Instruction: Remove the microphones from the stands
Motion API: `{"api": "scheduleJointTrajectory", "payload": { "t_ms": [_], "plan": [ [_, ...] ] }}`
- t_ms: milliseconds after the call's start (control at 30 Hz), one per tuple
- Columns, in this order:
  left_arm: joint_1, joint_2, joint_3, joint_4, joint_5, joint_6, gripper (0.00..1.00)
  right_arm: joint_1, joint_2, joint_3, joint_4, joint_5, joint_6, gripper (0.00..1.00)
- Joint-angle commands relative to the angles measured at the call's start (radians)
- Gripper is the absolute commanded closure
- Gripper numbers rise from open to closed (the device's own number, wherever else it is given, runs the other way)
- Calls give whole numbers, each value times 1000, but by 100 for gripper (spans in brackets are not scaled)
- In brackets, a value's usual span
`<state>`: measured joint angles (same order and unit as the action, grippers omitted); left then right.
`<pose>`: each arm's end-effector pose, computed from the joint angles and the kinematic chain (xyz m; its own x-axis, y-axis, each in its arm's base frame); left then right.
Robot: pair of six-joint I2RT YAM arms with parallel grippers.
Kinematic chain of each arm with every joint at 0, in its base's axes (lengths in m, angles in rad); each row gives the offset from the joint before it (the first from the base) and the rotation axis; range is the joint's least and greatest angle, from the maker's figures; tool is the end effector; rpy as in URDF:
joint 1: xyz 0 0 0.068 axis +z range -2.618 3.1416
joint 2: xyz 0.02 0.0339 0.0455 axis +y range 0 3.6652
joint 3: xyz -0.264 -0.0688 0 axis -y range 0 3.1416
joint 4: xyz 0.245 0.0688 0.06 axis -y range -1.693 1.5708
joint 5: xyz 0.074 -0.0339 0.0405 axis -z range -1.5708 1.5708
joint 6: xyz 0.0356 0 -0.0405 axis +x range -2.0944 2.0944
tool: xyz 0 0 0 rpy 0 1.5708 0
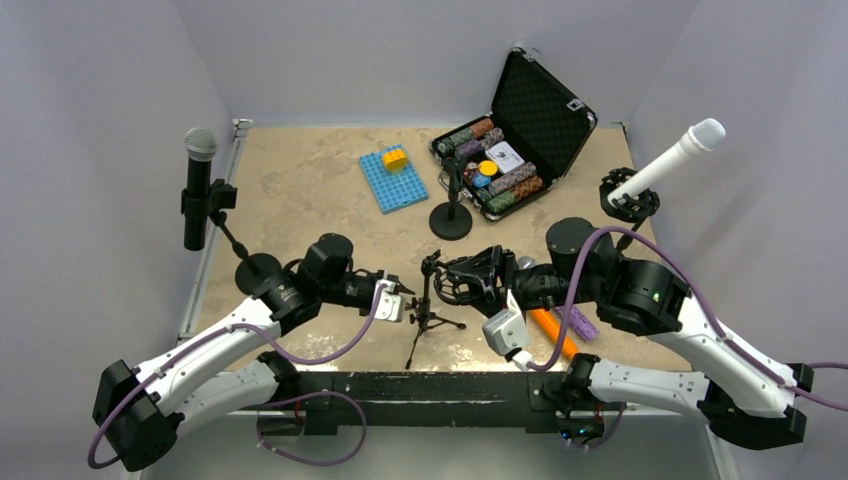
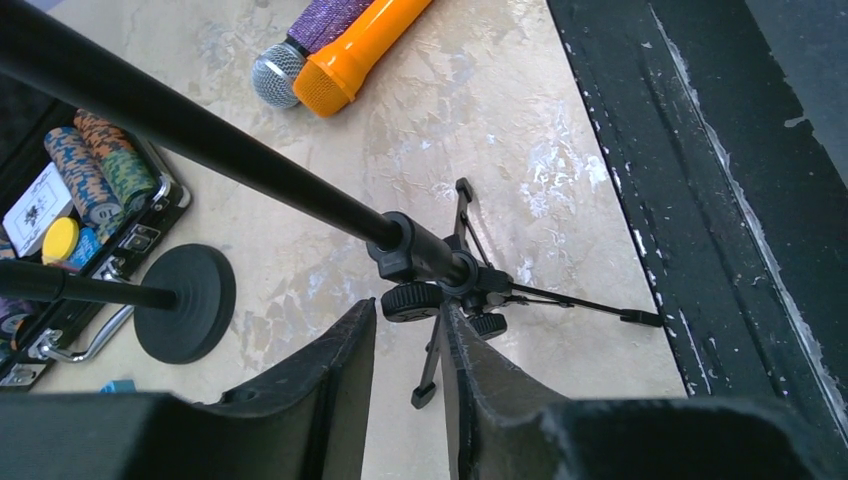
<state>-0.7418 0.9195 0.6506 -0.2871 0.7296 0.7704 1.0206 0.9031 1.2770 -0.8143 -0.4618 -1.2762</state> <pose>0.1296 -0.1509 0.2632 0.3622 0.3722 -0.8545 0.9320 -0.1284 0.3391 0.0693 0.1434 0.4210 0.8672 -0.2247 -0.4444 -0.4961 -0.3116 -0.8105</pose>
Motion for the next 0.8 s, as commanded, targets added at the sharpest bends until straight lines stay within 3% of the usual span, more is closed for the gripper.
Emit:
{"api": "scheduleJointTrajectory", "payload": {
  "t_ms": [0,233,367,433,767],
  "plan": [
    [-7,26,2,9,80,3,69,-3,14,1,-54,24,9,45],
    [-5,70,-16,19,88,-199,86,-4,14,-6,-55,22,9,45],
    [24,105,-42,-44,170,-266,100,-4,14,-13,-51,23,11,45],
    [34,142,-38,-17,204,-347,100,-4,15,-16,-47,27,11,45],
    [71,266,40,-67,277,-364,100,-3,24,-10,-43,32,12,45]
  ]
}}
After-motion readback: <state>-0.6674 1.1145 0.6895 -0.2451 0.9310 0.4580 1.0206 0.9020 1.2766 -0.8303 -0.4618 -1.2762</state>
